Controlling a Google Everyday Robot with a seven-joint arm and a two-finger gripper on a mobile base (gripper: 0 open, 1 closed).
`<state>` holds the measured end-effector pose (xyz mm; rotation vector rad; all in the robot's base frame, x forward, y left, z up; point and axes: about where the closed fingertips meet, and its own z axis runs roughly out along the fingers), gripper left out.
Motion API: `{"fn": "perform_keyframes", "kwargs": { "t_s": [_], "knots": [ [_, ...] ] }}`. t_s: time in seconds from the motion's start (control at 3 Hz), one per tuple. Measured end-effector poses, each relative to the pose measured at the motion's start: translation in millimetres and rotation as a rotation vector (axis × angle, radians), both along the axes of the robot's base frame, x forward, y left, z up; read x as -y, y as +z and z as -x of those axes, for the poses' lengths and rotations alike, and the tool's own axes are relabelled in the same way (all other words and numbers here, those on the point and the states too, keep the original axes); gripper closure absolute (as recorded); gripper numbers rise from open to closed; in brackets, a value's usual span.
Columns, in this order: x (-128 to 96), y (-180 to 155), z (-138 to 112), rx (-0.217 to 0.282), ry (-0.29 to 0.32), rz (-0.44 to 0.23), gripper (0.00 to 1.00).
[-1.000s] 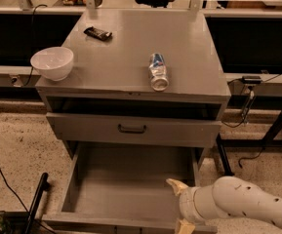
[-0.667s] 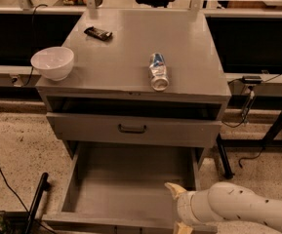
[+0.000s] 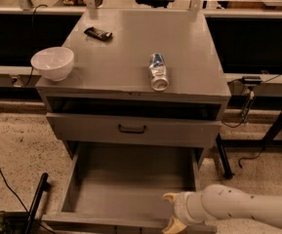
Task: Close middle drawer
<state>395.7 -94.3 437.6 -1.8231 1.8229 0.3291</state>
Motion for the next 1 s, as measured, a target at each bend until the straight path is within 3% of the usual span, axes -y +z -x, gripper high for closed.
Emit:
{"fn": "perform_keyframes", "kwargs": {
  "t_s": [0.33, 0.67, 1.0],
  "knots": [
    [-4.0, -9.9, -16.0, 0.004, -0.011, -0.005, 0.25],
    [-4.2, -10.0, -16.8, 0.005, -0.011, -0.005, 0.22],
    [-15.1, 13.8, -56.6, 0.091, -0.019, -0.012, 0.22]
  ]
}}
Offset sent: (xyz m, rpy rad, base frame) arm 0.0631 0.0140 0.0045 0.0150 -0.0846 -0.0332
